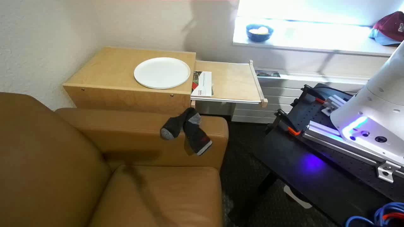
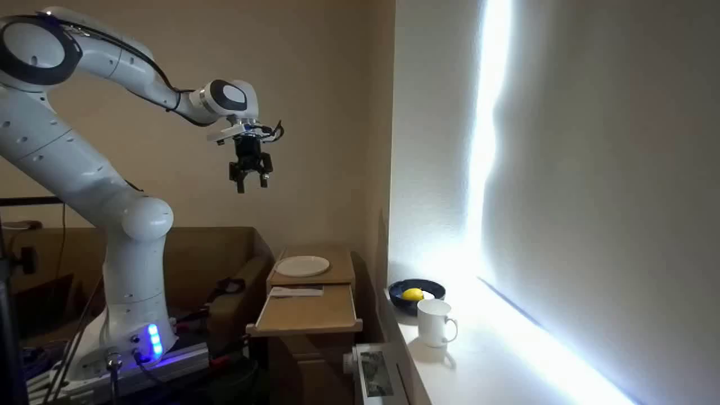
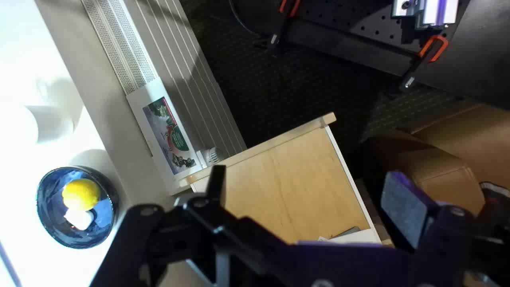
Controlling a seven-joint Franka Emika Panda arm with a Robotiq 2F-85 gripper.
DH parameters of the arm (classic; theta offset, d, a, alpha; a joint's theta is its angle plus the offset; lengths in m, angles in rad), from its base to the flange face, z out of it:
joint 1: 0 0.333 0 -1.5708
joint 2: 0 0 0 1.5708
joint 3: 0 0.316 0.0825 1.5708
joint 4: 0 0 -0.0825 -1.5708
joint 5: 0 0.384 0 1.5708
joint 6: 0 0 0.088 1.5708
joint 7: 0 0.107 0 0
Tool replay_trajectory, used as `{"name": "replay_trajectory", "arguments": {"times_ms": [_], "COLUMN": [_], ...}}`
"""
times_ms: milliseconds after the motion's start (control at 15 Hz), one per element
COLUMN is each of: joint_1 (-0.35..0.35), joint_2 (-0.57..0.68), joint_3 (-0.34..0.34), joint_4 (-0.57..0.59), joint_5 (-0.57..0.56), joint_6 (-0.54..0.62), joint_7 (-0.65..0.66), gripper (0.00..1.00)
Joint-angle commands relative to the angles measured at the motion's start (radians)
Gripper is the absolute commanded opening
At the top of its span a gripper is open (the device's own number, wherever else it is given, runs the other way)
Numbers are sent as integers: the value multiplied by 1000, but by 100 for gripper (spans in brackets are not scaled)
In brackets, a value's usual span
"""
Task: Take the lemon out of the blue bowl and put it on the plate
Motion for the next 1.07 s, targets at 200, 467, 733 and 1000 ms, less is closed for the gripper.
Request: {"name": "replay_trajectory", "arguments": {"times_ms": [200,467,733,1000], "joint_1": [-2,-105,-231,-311], "joint_2": [65,168,301,426], "joint_3": [-26,-194,-371,-503], "joint_4": [15,7,53,201], "joint_5": [-13,-15,1,113], "joint_6": [13,79,158,144], "joint_7": [49,62,40,12], "gripper": [100,100,100,100]}}
